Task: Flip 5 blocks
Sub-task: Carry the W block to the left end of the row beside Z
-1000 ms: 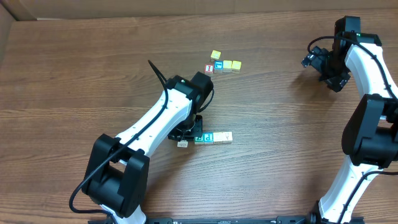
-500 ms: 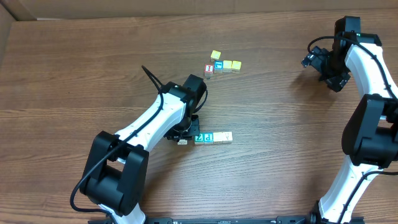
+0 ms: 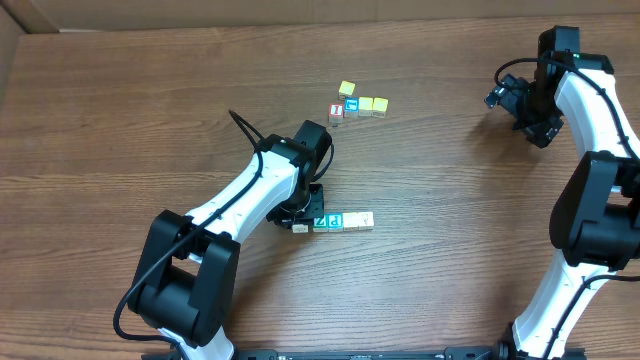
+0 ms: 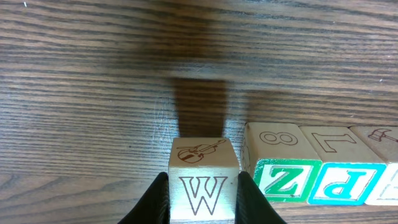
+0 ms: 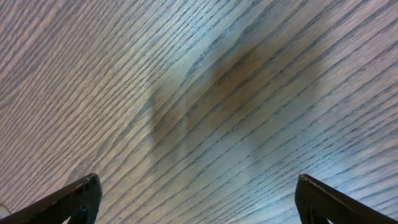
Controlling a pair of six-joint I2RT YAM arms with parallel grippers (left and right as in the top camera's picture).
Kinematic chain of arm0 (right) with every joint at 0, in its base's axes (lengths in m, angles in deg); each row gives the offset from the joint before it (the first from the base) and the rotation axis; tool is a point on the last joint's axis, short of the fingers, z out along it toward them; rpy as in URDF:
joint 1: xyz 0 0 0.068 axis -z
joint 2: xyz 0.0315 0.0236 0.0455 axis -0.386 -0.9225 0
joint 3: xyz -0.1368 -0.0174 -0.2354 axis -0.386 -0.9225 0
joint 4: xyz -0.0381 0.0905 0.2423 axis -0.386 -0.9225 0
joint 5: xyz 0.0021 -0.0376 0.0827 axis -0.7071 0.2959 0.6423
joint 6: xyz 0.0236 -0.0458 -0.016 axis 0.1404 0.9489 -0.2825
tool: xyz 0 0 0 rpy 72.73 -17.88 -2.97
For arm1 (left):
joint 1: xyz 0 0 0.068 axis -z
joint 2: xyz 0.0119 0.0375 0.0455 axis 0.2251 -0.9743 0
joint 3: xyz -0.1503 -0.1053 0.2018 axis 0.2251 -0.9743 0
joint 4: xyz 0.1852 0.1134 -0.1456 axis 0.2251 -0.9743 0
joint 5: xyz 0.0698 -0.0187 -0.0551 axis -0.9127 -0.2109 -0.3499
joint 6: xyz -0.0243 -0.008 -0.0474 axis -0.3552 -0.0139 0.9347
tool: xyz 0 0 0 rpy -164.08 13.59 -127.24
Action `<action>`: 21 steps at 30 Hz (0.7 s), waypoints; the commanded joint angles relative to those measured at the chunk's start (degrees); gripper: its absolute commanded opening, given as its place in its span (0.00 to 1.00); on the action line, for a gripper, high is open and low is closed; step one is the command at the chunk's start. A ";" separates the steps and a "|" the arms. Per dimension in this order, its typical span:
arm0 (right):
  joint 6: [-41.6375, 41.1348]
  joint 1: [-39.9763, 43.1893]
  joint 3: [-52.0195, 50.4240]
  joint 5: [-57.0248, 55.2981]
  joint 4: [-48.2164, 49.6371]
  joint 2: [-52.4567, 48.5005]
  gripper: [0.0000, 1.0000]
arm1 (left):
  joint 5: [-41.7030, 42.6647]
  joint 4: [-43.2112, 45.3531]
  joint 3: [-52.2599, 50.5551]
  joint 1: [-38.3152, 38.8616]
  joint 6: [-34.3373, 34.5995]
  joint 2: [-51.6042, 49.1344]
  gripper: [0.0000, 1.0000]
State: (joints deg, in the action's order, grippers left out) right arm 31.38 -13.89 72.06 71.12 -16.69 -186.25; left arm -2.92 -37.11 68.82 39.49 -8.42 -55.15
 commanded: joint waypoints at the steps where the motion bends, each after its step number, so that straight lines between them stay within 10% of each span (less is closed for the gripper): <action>1: 0.24 -0.07 0.96 -0.09 0.31 1.73 1.00 | 0.57 -0.20 -0.48 -0.24 1.22 0.68 0.20; 21: 0.24 -0.07 0.96 -0.09 0.31 1.73 1.00 | 0.09 -0.57 -0.46 -0.52 1.20 0.68 0.28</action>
State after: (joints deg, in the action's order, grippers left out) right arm 31.38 -13.91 72.06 71.09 -16.67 -186.25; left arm -2.94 -37.57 68.82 39.49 -8.40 -55.15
